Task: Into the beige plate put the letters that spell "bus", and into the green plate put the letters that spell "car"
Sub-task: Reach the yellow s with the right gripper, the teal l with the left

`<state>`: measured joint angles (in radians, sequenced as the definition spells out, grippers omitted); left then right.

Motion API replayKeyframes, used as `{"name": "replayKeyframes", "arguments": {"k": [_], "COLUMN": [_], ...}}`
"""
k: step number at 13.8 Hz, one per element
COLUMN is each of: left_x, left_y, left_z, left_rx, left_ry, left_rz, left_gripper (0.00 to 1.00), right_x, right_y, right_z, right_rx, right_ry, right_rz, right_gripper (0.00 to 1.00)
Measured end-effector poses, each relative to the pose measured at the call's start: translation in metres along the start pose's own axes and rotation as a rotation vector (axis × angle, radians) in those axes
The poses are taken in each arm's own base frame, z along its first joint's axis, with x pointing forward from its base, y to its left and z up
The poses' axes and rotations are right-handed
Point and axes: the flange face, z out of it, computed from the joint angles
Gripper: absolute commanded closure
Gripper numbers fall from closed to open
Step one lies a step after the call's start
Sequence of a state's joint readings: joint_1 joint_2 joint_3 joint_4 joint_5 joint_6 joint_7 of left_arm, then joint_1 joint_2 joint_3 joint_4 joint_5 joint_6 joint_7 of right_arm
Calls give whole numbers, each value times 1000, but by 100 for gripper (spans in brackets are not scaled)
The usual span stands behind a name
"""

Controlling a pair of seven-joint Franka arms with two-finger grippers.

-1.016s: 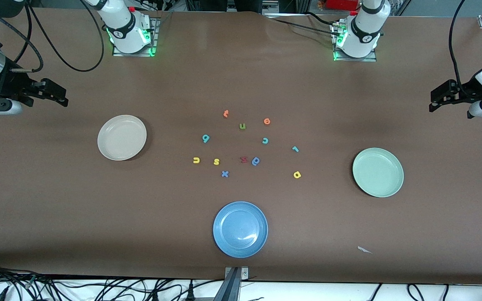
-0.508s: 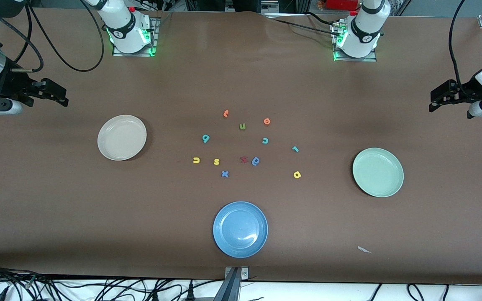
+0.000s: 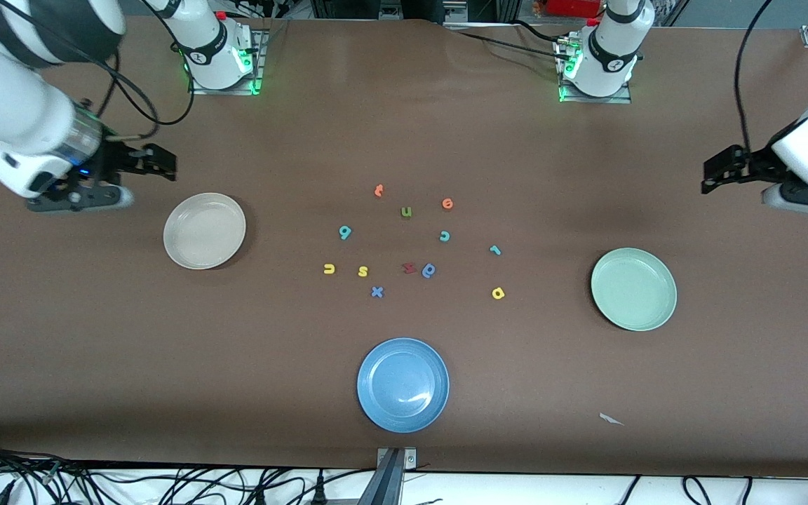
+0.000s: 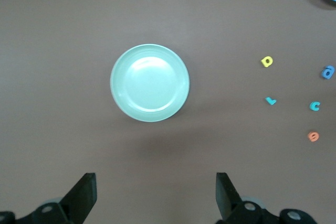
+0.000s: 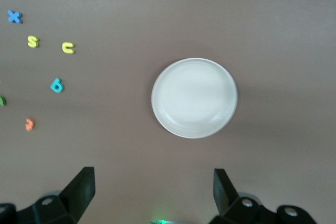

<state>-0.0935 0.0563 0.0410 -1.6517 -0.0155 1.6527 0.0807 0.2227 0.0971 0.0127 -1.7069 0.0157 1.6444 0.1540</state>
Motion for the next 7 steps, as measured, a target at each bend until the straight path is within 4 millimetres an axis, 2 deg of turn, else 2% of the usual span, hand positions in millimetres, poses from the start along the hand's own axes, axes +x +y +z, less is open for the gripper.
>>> {"name": "replayKeyframes", "arguments": {"k": [3, 5, 7], "left_x": [31, 49, 58], "left_y": [87, 147, 187], "left_z": [50, 101, 150], "left_rx": [-10, -34, -67], "left_ry": [1, -6, -3], "left_rz": [-44, -113, -194], "left_gripper": [0, 0, 0], "right_x": [20, 31, 43], "right_y": [-85, -144, -182], "right_z": [48, 90, 132], "right_rx": [-10, -4, 12], "right_ry": [35, 74, 113], "right_rz": [71, 134, 155], "right_gripper": [1, 32, 48]}}
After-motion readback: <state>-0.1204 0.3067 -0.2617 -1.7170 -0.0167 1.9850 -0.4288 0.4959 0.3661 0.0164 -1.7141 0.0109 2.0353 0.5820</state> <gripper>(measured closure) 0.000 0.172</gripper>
